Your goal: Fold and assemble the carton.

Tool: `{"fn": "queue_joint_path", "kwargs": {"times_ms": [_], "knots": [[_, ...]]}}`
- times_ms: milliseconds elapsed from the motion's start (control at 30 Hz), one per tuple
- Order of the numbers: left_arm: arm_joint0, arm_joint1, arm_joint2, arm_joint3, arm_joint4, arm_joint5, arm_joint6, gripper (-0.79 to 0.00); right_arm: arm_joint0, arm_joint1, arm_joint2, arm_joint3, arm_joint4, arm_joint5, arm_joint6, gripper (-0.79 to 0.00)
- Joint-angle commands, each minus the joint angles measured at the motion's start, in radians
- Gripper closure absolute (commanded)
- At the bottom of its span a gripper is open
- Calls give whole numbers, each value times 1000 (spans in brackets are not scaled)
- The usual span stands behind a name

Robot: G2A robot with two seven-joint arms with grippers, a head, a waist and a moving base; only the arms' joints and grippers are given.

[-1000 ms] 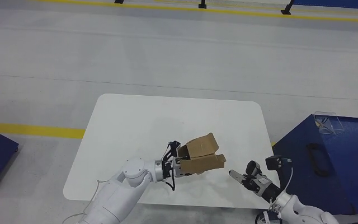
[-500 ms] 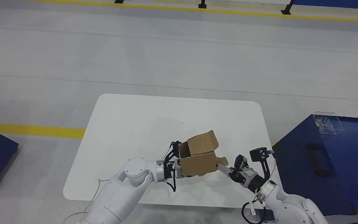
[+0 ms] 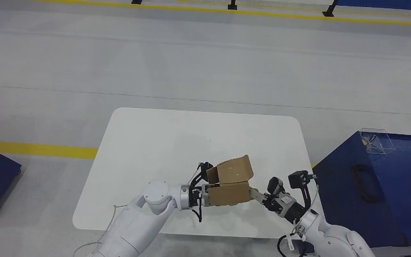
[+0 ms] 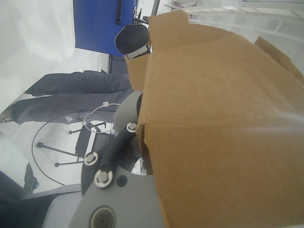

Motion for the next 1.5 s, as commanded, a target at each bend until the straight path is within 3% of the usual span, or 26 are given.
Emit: {"fn": "queue_joint_path", "kwargs": {"times_ms": [0,367,533,733,833,1067,1467], "knots": [[-2,-1,2,3,2,1,2,0,1,-1,-10,0,-12,4,-9,-785],[-2,-3,6,1,12,9,11,0,-30,-3,68,-10,-3,19,-70,-785],[3,-5,12,-13,28,13,30,0,-33,-10,77,-30,-136,146,-174,-785],[6,-7,21,-24,41,15,41,0,13,-23,-11,-23,-353,337,-261,-785],[6,-8,21,-24,44,15,41,0,39,-29,-68,-9,-431,376,-263,-785],[3,-8,15,-19,38,16,39,0,62,-39,-156,8,-575,407,-269,-785],[-3,-9,11,-15,38,26,31,0,68,-52,-210,2,-617,390,-245,-785]]}}
